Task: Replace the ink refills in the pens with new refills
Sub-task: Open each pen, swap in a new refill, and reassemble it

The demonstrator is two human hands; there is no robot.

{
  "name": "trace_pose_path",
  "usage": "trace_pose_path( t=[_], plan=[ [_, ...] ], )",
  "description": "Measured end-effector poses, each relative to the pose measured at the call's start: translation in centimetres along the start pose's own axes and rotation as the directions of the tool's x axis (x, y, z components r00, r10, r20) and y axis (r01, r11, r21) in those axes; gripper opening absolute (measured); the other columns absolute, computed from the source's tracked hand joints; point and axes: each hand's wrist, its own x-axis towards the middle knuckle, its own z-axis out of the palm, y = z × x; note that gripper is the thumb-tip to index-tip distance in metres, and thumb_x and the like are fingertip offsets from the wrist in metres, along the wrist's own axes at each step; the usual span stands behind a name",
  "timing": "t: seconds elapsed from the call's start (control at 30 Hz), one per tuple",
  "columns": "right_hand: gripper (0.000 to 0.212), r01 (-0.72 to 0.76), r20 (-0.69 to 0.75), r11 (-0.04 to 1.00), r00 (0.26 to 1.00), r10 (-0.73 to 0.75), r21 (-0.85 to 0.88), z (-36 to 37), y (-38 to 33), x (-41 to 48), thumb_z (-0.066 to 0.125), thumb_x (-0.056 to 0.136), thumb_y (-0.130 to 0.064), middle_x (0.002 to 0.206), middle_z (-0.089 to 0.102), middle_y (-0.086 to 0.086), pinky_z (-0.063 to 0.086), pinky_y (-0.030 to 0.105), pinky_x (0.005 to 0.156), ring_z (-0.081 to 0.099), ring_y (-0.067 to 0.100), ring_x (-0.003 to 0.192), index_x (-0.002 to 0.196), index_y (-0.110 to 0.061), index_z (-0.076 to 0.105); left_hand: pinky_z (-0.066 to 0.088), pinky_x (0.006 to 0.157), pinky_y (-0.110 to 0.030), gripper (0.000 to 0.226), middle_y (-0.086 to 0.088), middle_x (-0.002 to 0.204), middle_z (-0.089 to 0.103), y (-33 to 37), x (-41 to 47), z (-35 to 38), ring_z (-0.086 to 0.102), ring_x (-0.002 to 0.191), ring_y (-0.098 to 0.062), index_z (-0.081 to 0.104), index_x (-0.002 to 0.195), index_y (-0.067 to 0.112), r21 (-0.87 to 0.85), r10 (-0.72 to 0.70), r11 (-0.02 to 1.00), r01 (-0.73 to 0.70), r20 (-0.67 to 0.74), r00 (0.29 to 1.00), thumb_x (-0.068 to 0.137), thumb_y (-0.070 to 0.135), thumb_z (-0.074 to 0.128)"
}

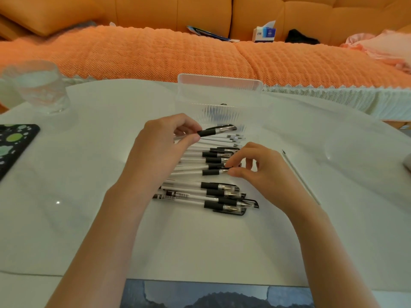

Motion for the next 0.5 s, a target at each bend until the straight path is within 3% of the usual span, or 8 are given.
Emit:
trace_pose_path(
  t=[0.17,0.23,0.37,0.5],
  plan=[
    [0.011,0.016,0.069,0.984,0.998,-0.004,-0.177,0.3,0.1,0.1,0.070,0.081,-0.029,0.090,0.048,-0.018,0.032,0.009,0.066,0.042,-0.010,0.080,0.092,-0.032,0.067,0.033,0.066,0.004,0.011,0.017,0.085,0.064,0.6,1.9,0.5,0.056,0.083,0.006,0.070,0.093,0.026,0.002,0.062,0.998,-0.062,-0.023,0.998,0.085,0.019,0.067],
    [0.013,0.024,0.078,0.981,0.997,-0.009,-0.190,0.4,-0.1,0.2,0.071,0.081,-0.029,0.090,0.046,-0.019,0.032,0.009,0.066,0.042,-0.009,0.079,0.092,-0.031,0.065,0.036,0.068,0.000,0.012,0.016,0.084,0.064,1.0,3.1,0.8,0.058,0.082,0.003,0.070,0.094,0.024,-0.004,0.084,0.996,-0.084,-0.038,0.996,0.084,0.018,0.068],
    [0.010,0.042,0.107,0.980,0.994,-0.021,-0.196,0.5,-0.1,0.3,0.069,0.083,-0.025,0.088,0.048,-0.015,0.033,0.010,0.067,0.041,-0.007,0.078,0.090,-0.024,0.063,0.049,0.082,-0.025,0.011,0.010,0.083,0.064,1.4,6.3,1.5,0.061,0.086,-0.008,0.070,0.094,0.021,0.031,0.115,0.993,-0.113,-0.045,0.992,0.083,0.017,0.068],
    [0.004,0.045,0.112,0.987,0.993,-0.028,-0.152,0.1,-0.1,0.3,0.064,0.087,-0.020,0.086,0.050,-0.016,0.033,0.008,0.070,0.040,-0.008,0.080,0.088,-0.022,0.061,0.047,0.078,-0.028,0.009,0.004,0.089,0.066,1.5,9.7,2.3,0.060,0.087,-0.012,0.069,0.092,0.021,0.075,0.121,0.990,-0.117,-0.051,0.991,0.084,0.017,0.068]
  ],
)
